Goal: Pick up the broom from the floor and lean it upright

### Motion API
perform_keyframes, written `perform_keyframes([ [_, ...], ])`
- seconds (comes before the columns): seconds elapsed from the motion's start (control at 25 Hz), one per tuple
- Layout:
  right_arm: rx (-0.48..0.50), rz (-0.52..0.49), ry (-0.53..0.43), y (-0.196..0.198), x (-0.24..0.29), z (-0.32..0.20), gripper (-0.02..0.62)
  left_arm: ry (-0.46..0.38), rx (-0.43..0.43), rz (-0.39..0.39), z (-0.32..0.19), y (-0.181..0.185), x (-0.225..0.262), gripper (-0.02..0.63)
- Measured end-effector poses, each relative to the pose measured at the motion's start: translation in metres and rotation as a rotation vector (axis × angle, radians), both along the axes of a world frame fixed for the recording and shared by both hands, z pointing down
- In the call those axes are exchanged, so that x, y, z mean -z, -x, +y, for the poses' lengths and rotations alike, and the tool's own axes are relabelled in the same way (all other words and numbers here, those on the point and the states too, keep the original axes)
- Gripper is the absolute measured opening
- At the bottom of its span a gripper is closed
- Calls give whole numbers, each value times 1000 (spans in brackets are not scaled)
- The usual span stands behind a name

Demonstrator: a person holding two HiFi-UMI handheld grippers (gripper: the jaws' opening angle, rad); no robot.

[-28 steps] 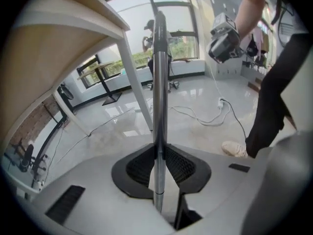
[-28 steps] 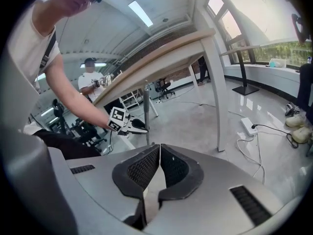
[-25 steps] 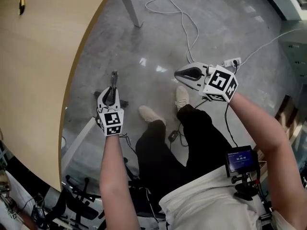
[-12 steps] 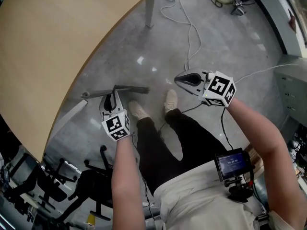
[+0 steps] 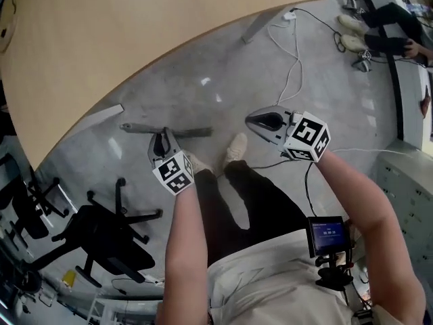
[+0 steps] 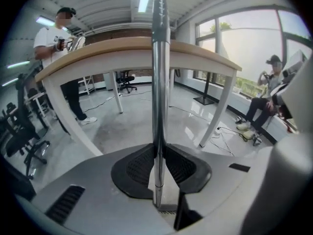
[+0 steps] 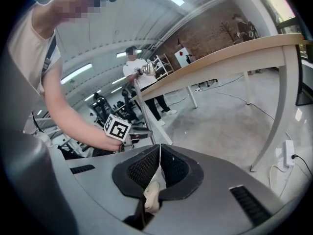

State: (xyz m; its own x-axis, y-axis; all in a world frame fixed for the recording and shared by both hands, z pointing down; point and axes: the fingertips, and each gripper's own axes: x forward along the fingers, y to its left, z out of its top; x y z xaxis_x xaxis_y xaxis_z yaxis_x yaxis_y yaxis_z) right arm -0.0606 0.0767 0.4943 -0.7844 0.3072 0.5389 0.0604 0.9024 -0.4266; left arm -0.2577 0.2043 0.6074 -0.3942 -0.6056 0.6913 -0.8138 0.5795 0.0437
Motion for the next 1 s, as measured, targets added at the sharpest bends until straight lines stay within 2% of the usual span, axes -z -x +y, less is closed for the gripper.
perform_keyframes([
  [0.12, 58, 0, -7, 3, 9, -1, 20, 14, 114, 24, 5, 7, -8, 74],
  [0.2, 84, -1, -10, 6, 12, 0, 20, 9, 127, 10, 0, 14, -12, 74],
  [0.48, 129, 28, -29, 19, 1, 9, 20, -58, 116, -39, -30, 44, -17, 75],
  [0.6, 135, 41, -30, 17, -1, 10, 20, -71, 65, -71, -41, 50, -18, 75],
  [1.0, 109, 68, -31, 2, -8, -2, 20, -32, -25, -102, -69, 69, -24, 75],
])
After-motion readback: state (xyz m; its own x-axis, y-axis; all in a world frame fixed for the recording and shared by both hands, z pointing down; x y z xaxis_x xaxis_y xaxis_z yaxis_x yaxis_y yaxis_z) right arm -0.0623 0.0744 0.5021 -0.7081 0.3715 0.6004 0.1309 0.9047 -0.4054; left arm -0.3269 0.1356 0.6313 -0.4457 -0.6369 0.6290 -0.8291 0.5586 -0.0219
